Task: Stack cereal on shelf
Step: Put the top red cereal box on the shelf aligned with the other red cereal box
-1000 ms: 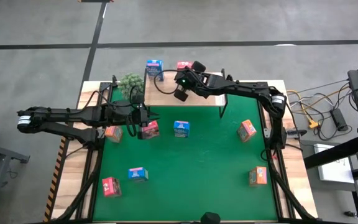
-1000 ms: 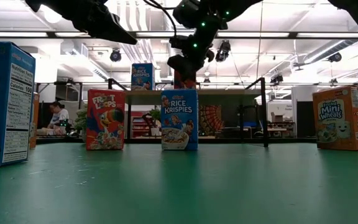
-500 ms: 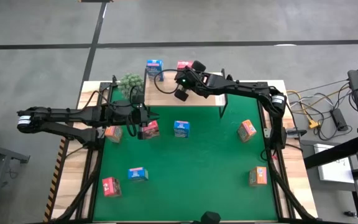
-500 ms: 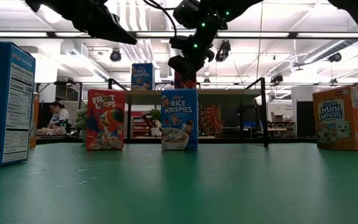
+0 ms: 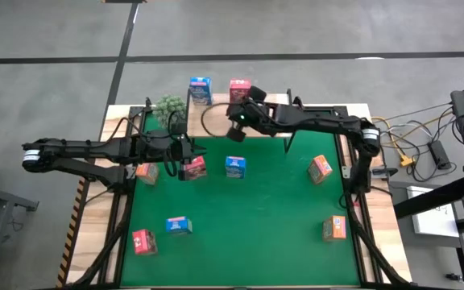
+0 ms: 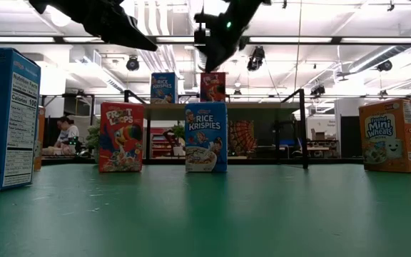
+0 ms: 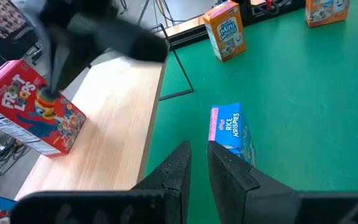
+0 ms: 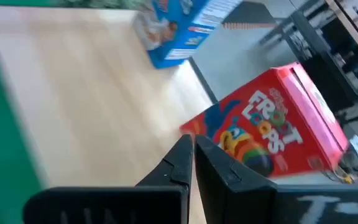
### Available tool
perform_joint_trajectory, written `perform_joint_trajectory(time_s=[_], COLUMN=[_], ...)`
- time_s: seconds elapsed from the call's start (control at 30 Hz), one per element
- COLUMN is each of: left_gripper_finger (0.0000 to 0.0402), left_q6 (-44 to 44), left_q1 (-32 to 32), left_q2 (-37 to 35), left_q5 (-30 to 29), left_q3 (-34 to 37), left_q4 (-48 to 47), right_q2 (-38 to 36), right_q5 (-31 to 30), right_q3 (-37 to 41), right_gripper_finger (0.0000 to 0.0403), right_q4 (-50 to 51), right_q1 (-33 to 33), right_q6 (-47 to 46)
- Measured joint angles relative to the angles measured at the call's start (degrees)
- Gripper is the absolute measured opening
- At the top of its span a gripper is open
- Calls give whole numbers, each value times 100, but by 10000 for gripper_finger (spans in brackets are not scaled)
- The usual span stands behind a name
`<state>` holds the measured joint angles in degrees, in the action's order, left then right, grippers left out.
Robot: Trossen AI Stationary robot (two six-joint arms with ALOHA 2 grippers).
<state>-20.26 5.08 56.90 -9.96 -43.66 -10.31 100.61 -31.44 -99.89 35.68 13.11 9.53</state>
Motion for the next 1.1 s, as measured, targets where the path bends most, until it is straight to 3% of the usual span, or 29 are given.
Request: perform_joint_trajectory(time_s=[0.13,0.33,0.53,0.7,0.97,1.1], left_gripper_finger=[37,37,37,37,37,37], left_q6=[74,299,671,1500,3411,3723], left_q1=[0,0,0,0,-4,-126], left_q2=[0,0,2,1,59,221], left_q5=[0,0,0,2,72,363], left_q3=[0,0,0,0,-485,-794], left_q4=[2,-2,-44,-351,-2110,-2532], right_q2=[-525,-1463,-2270,-2800,-3419,-3494], right_q5=[-2,2,-3,33,39,39], right_q3=[525,2014,3595,4676,5463,5568], right_gripper_finger=[9,9,9,9,9,9], right_q4=[-3,-690,-2102,-3496,-4127,-4126], right_q1=[-406,-980,-1447,-1594,-1598,-1598], right_q6=[-261,-775,-703,-349,-134,-64])
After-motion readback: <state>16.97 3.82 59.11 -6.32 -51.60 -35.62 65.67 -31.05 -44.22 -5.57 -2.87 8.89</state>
